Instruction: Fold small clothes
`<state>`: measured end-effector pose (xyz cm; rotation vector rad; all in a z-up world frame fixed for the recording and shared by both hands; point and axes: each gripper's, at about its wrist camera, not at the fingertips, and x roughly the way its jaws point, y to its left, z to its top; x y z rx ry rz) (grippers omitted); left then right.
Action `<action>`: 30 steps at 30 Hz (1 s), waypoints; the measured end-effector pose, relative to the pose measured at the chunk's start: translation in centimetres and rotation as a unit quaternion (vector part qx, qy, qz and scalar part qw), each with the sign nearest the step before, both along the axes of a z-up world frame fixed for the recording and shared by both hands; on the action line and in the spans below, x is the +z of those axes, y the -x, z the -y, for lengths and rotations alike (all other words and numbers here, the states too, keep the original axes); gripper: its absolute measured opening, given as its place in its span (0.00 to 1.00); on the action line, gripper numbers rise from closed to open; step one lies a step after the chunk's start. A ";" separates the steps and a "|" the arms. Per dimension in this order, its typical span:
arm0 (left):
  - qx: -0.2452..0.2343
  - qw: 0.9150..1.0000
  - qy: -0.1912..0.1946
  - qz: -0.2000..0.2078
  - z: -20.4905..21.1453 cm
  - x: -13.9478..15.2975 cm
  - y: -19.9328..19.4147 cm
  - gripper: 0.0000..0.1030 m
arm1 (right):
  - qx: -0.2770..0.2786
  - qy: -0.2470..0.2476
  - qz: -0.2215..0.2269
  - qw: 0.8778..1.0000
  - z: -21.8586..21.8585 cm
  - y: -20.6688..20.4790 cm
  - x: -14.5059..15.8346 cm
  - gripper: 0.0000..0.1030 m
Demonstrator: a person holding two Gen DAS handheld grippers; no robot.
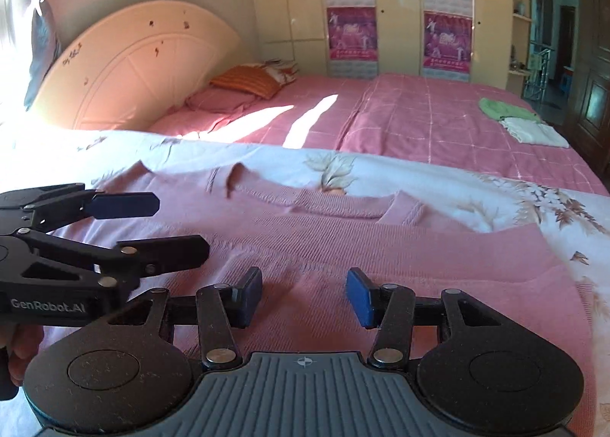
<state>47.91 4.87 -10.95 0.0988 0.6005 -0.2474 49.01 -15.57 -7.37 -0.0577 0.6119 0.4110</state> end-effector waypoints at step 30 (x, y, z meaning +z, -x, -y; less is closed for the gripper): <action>0.059 0.997 -0.009 -0.039 -3.9 -2.1 9.7 0.75 | -0.067 0.037 0.003 0.997 4.9 10.0 -2.3 0.31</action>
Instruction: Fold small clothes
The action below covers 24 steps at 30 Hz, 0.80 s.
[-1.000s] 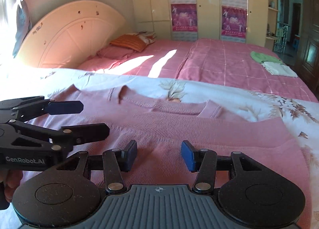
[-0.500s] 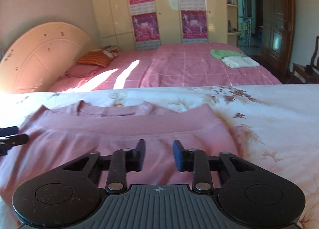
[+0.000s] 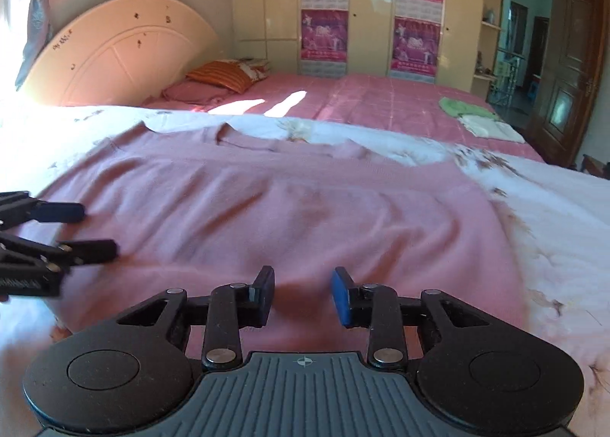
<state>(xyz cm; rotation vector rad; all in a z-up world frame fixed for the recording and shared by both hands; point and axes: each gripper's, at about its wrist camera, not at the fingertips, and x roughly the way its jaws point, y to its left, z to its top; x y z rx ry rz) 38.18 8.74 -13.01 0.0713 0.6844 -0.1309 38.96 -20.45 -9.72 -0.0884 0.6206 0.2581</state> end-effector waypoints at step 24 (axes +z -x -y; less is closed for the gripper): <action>0.103 0.994 0.019 -0.012 -2.0 0.1 4.4 0.75 | -0.032 -0.024 0.059 0.997 -0.7 9.8 1.0 0.31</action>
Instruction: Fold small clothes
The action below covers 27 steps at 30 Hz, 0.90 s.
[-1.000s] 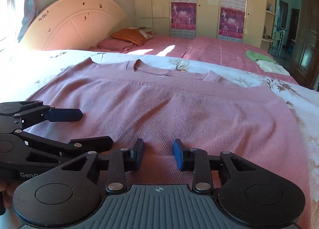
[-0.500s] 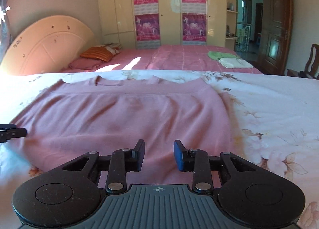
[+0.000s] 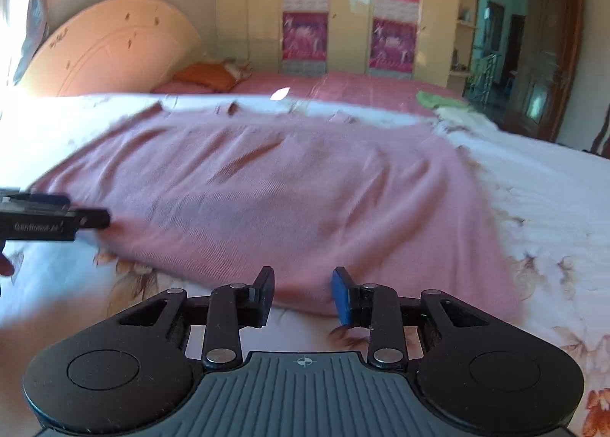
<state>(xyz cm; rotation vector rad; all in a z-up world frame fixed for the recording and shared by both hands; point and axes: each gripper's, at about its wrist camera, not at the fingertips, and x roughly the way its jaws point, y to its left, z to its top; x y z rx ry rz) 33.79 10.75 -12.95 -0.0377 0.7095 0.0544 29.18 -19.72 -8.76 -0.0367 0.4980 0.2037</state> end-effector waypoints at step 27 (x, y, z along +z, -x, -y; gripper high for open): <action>0.037 0.999 -0.002 -0.030 -1.6 1.0 -0.2 0.76 | -0.111 -0.011 -0.068 0.991 4.9 -0.3 -0.1 0.31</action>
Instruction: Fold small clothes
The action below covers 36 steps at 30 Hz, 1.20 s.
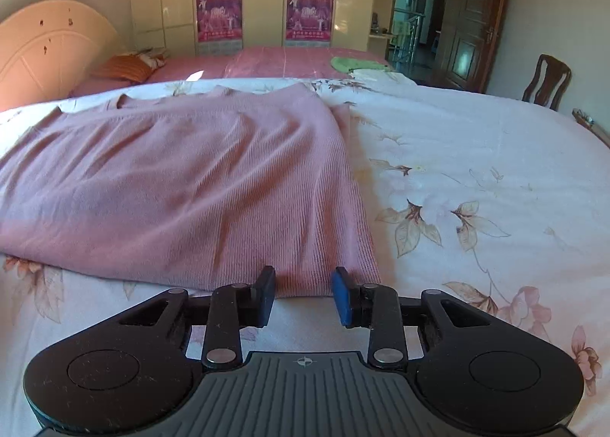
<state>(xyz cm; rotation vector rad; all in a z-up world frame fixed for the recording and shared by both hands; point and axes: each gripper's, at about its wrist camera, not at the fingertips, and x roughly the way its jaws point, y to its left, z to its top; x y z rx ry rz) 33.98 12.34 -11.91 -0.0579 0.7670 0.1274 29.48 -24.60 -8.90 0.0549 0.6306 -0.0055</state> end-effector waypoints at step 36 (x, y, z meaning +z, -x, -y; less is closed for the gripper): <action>0.162 0.913 0.363 0.092 -6.0 -2.6 2.2 0.72 | 0.087 -0.088 0.051 0.991 -6.8 -0.9 4.2 0.08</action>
